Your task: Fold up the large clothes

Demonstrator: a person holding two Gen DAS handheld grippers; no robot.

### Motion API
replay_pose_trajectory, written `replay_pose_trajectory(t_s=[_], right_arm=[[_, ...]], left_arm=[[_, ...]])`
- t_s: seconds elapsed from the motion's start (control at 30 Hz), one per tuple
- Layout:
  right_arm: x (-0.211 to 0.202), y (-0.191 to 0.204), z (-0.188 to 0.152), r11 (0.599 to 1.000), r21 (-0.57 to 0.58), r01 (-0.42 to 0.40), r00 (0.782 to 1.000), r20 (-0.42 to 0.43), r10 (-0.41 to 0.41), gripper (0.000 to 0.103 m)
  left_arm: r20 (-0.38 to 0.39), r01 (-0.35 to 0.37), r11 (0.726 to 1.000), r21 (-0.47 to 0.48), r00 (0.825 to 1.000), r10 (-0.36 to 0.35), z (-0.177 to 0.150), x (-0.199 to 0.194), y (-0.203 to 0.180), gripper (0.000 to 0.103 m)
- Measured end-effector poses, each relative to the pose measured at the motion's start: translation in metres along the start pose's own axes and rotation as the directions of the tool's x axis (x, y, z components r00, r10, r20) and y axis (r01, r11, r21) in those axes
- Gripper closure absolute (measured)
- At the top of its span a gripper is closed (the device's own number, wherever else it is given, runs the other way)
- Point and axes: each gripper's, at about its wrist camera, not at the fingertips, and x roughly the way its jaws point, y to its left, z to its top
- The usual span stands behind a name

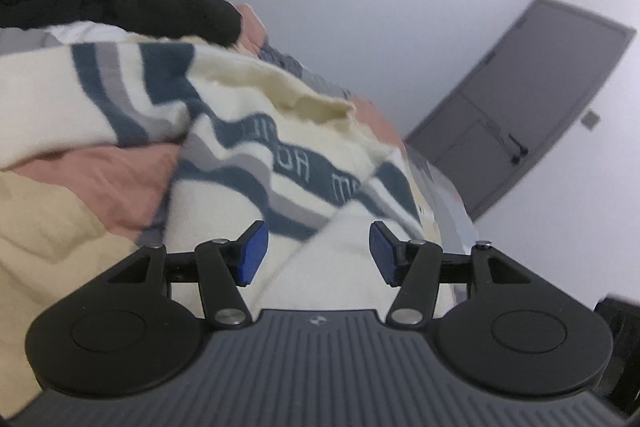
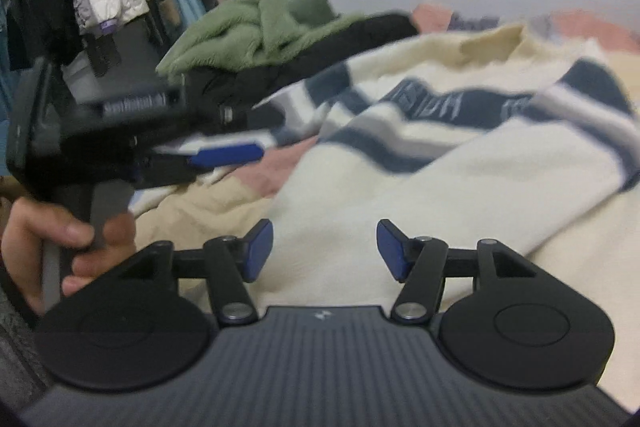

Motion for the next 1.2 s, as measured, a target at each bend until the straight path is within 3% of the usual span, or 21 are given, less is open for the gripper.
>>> replay_pose_trajectory(t_s=[0.1,0.23,0.27,0.4,0.57,0.7,0.83,1.0,1.1,1.2], right_arm=[[-0.004,-0.016,0.004,0.995,0.037,0.092,0.995,0.046,-0.093,0.044],[0.007,-0.043,0.008,0.967,0.084,0.243,0.966,0.067,-0.248,0.044],[0.01,-0.049,0.009,0.961,0.094,0.262,0.961,0.07,-0.269,0.044],[0.025,-0.075,0.007,0.94,0.162,0.3,0.95,0.035,-0.309,0.064],[0.051,-0.095,0.006,0.915,0.194,0.353,0.935,-0.032,-0.354,0.07],[0.069,-0.101,0.0,0.906,0.171,0.386,0.922,-0.085,-0.377,0.07],[0.069,-0.1,-0.002,0.907,0.161,0.388,0.922,-0.083,-0.379,0.07],[0.059,-0.101,-0.002,0.908,0.193,0.372,0.928,-0.073,-0.364,0.07],[0.053,-0.101,-0.002,0.906,0.211,0.366,0.931,-0.07,-0.359,0.07],[0.051,-0.103,-0.003,0.906,0.221,0.361,0.932,-0.069,-0.355,0.069]], left_arm=[[-0.046,0.003,1.0,0.029,0.999,-0.002,-0.01,0.014,-0.009,0.042],[-0.109,-0.019,0.994,0.107,0.994,0.03,-0.026,0.036,-0.022,0.042],[-0.114,-0.032,0.992,0.125,0.992,0.046,-0.03,0.041,-0.025,0.042],[-0.149,-0.059,0.98,0.19,0.985,0.088,-0.045,0.06,-0.034,0.042],[-0.214,-0.123,0.962,0.243,0.961,0.177,-0.065,0.087,-0.034,0.042],[-0.198,-0.151,0.951,0.269,0.958,0.208,-0.07,0.09,-0.038,0.042],[-0.178,-0.137,0.964,0.226,0.968,0.179,-0.063,0.078,-0.037,0.041],[-0.063,-0.209,0.957,0.2,0.972,0.226,-0.038,0.047,-0.034,0.041],[0.018,-0.273,0.952,0.134,0.962,0.274,-0.015,0.03,-0.021,0.038],[0.086,-0.351,0.936,0.036,0.934,0.347,0.01,0.015,0.001,0.03]])
